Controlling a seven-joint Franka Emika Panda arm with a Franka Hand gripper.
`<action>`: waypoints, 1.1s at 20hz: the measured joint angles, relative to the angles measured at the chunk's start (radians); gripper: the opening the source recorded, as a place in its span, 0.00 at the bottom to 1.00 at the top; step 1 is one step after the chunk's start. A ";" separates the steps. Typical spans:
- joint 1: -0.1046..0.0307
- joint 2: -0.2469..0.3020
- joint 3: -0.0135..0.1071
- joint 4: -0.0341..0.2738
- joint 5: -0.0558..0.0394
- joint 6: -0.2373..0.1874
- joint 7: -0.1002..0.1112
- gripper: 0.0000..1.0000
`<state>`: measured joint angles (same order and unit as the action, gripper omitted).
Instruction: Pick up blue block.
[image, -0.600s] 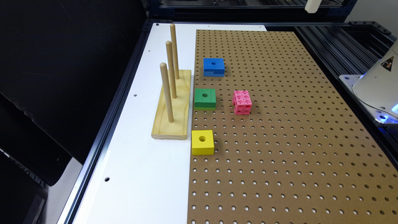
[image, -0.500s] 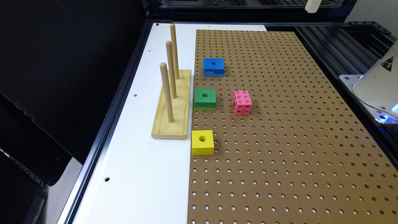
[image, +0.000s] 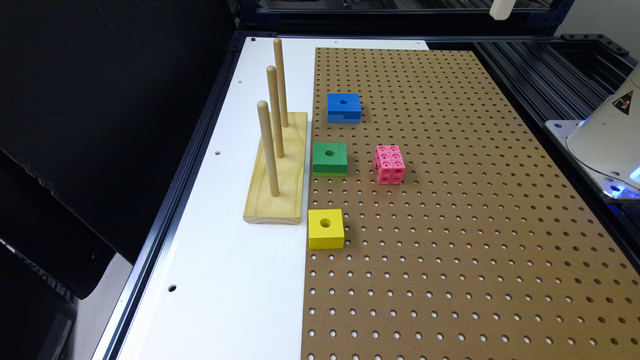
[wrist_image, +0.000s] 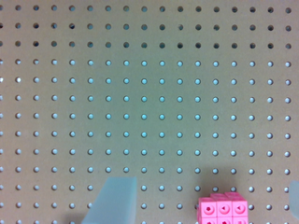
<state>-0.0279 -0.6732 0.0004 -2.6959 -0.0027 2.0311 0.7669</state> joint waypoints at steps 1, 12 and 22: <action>0.000 0.000 0.000 0.000 0.0000 0.000 0.000 1.00; -0.079 0.037 0.000 0.004 -0.0035 0.067 -0.068 1.00; -0.128 0.076 0.000 0.032 -0.0037 0.093 -0.117 1.00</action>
<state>-0.1554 -0.5971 0.0001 -2.6639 -0.0064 2.1238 0.6500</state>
